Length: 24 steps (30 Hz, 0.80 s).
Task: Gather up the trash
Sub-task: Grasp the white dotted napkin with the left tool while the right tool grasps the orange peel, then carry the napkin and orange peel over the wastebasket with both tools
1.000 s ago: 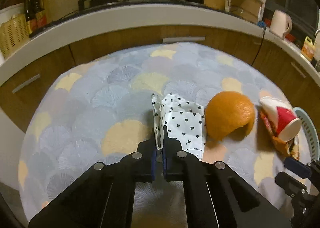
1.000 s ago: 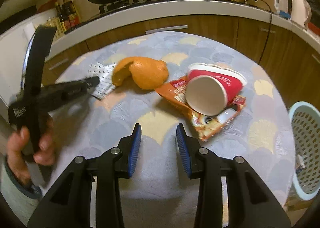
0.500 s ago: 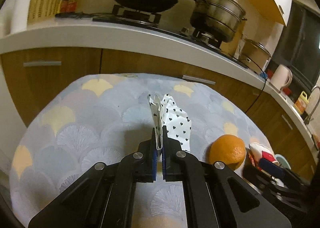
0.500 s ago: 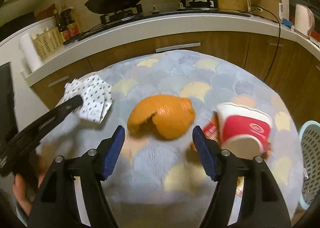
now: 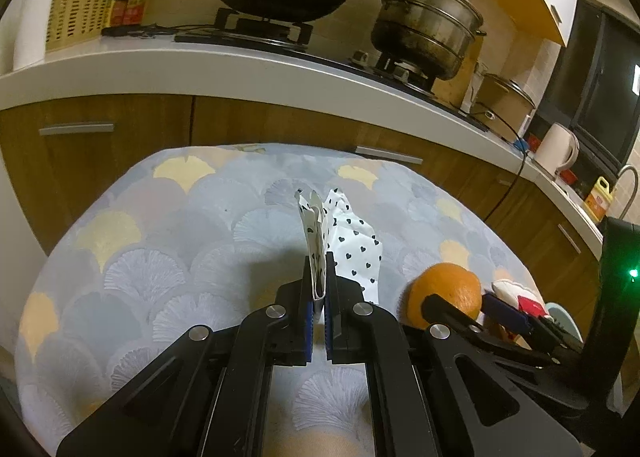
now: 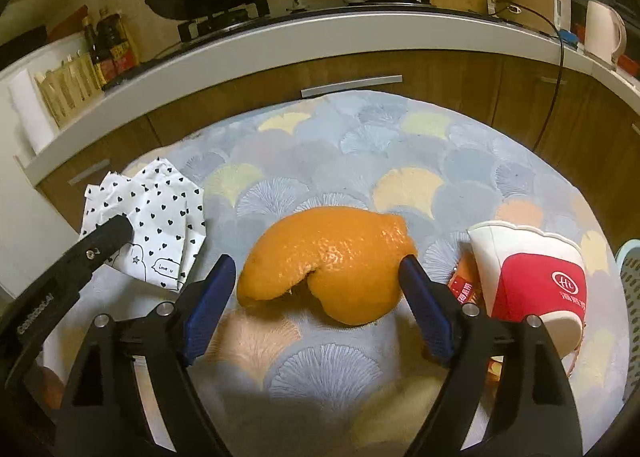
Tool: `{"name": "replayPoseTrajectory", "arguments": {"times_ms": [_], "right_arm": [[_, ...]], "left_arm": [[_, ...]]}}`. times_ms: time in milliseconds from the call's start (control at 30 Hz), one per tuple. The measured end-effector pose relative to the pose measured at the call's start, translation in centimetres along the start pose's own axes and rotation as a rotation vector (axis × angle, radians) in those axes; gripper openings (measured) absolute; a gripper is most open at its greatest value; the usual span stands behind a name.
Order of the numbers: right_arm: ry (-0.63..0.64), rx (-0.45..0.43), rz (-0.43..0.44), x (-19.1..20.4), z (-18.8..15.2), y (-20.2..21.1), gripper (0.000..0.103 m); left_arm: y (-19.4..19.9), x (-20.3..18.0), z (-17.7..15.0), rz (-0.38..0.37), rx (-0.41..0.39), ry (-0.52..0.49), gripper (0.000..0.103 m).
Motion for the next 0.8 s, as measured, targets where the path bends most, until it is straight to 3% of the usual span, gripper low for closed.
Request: {"name": "replayPoseTrajectory", "arguments": {"times_ms": [133, 300, 500, 800], "right_arm": [[-0.025, -0.015, 0.011, -0.5, -0.1, 0.2, 0.043], [-0.034, -0.056, 0.021, -0.6, -0.3, 1.0, 0.029], [0.003, -0.114, 0.042, 0.2, -0.5, 3.1, 0.024], [-0.076, -0.191, 0.033, -3.7, -2.1, 9.7, 0.023]], "left_arm": [[0.1, -0.1, -0.1, 0.001, -0.007, -0.005, 0.002], [0.2, -0.1, -0.1, 0.002, -0.011, -0.009, 0.002], [1.2, -1.1, -0.3, -0.026, -0.047, -0.046, 0.002], [3.9, -4.0, -0.6, -0.123, -0.061, -0.067, 0.002]]}}
Point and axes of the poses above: each gripper's, at about its wrist camera, not at the fingertips, and y roughly against the way its jaws point, x to its left, z to its top, the point moved 3 cm from there along -y, roughly the way its jaws point, and after that the axes turned 12 degrees about y, right-handed, at the moved point
